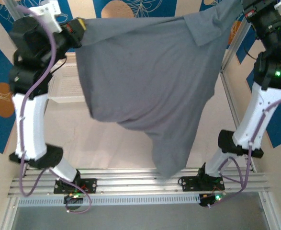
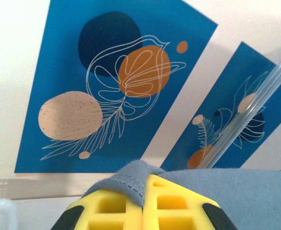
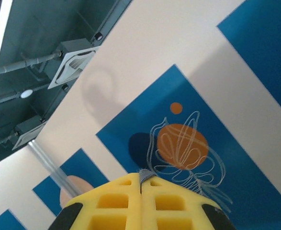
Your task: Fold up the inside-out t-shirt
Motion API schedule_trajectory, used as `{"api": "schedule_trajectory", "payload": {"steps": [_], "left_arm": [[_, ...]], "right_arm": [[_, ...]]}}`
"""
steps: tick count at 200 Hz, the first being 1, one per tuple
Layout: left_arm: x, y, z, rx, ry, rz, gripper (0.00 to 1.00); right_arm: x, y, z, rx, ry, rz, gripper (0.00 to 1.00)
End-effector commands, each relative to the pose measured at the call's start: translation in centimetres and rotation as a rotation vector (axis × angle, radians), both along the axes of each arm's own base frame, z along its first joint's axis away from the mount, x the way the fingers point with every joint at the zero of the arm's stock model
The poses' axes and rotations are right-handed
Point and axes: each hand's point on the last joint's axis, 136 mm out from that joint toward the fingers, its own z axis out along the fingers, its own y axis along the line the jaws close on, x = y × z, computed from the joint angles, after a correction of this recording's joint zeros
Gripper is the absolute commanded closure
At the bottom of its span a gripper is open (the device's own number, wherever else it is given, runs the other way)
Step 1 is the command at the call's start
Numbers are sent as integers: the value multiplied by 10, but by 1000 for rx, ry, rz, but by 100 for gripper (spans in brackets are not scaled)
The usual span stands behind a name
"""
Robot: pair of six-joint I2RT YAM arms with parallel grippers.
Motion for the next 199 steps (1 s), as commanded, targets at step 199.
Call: {"api": "schedule_trajectory", "payload": {"steps": [199], "left_arm": [[-74,-57,-540,120,994,-256,100]], "right_arm": [[-12,36,-586,297,1175,199,100]]}}
